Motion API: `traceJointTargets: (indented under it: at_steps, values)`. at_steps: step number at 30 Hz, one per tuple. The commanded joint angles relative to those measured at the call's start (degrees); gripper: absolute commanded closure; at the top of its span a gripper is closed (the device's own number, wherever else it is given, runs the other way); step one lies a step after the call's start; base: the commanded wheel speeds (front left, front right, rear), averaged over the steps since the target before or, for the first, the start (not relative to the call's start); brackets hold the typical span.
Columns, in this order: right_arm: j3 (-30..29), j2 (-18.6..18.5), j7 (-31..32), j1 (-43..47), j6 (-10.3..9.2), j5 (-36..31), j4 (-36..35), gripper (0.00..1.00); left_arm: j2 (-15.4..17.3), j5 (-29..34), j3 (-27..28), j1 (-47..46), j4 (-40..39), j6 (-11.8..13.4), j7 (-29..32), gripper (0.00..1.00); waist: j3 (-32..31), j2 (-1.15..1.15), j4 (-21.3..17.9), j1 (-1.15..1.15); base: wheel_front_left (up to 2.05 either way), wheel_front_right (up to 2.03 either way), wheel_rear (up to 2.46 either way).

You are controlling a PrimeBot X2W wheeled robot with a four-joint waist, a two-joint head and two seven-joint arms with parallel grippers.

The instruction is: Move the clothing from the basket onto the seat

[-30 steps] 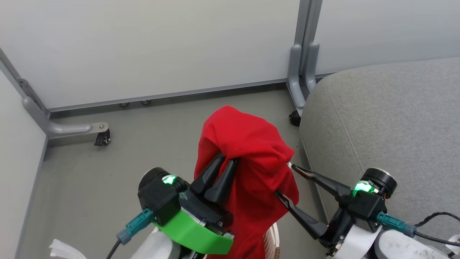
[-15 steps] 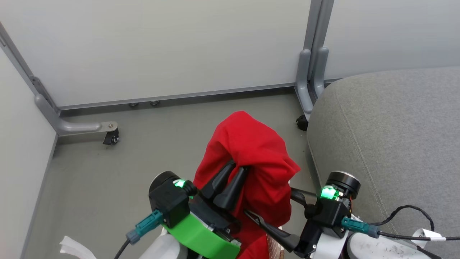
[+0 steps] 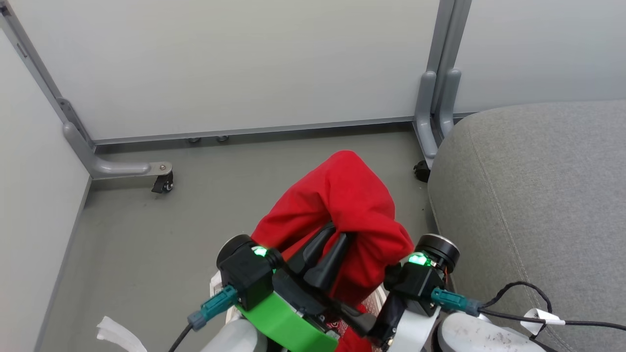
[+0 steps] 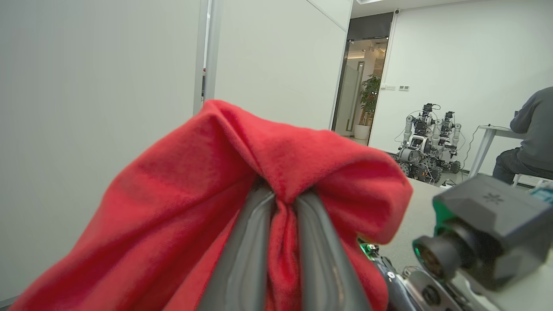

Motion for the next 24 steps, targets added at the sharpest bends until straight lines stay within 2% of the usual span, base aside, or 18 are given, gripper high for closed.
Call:
traceJointTargets:
  at_steps: [1, 24]
  values:
    - [-0.5, 0.3, -0.2, 0.8, -0.04, 0.3, 0.5, 1.0, -0.2, -0.1, 0.1, -0.9, 0.2, -0.2, 0.0, 1.0, 0.0, 0.0, 0.2, 0.0, 0.0, 0.0, 0.0]
    - [-3.0, 0.2, -0.2, 1.9, -0.04, -0.6, -0.4, 1.0, -0.1, 0.0, 1.3, 0.1, 0.8, -0.2, 0.0, 1.0, -0.1, 0.0, 0.6, 0.0, 0.0, 0.0, 0.0]
